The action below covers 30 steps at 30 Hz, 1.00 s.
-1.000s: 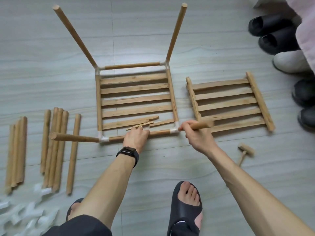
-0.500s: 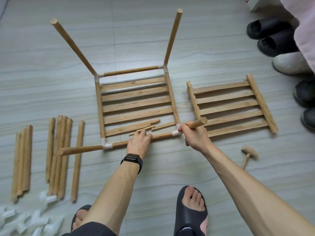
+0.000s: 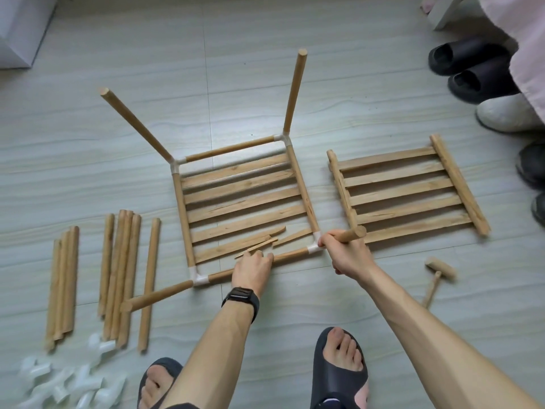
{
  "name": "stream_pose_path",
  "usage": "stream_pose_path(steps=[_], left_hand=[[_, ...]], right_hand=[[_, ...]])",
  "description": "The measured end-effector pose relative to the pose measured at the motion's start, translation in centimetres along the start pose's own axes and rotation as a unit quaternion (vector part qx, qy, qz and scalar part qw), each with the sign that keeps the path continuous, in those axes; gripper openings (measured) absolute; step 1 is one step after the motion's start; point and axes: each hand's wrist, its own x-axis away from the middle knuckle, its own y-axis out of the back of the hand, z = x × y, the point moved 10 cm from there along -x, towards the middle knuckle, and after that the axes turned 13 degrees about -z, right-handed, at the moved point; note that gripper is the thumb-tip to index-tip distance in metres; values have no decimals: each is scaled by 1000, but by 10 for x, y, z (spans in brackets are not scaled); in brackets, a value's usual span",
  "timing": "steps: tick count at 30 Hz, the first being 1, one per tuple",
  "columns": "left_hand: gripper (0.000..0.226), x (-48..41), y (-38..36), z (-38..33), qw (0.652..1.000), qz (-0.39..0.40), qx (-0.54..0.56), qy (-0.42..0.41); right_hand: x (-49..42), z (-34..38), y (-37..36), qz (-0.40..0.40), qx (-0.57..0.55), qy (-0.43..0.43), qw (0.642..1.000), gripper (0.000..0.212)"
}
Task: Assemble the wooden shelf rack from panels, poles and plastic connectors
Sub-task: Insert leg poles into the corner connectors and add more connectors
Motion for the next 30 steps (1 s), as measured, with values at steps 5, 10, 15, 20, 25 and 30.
stream_pose_path(steps=[5,10,15,20,25,30], left_hand=[[31,-3,-2,-2,1000,11,3,-7],[32,-2,4,-4,1000,23,-9,-4],[50,7,6,-1,999,40,7,12],[66,31,-2,-1,994,100,25,41],[61,51,-3,-4,986,157,31,43],[39,54,13,-2,987,154,19,47]], right_hand=[[3,-1,0,-20,13,15,1000,29],[3,-1,-1,-34,-7,-14,999,30],[2,14,0,-13,-32,-54,998,27],[14,11,-4,20,-11,-90,996,26],[32,-6,-5,8,3,-98,995,33],[41,-8,-4,-1,8,-90,996,33]])
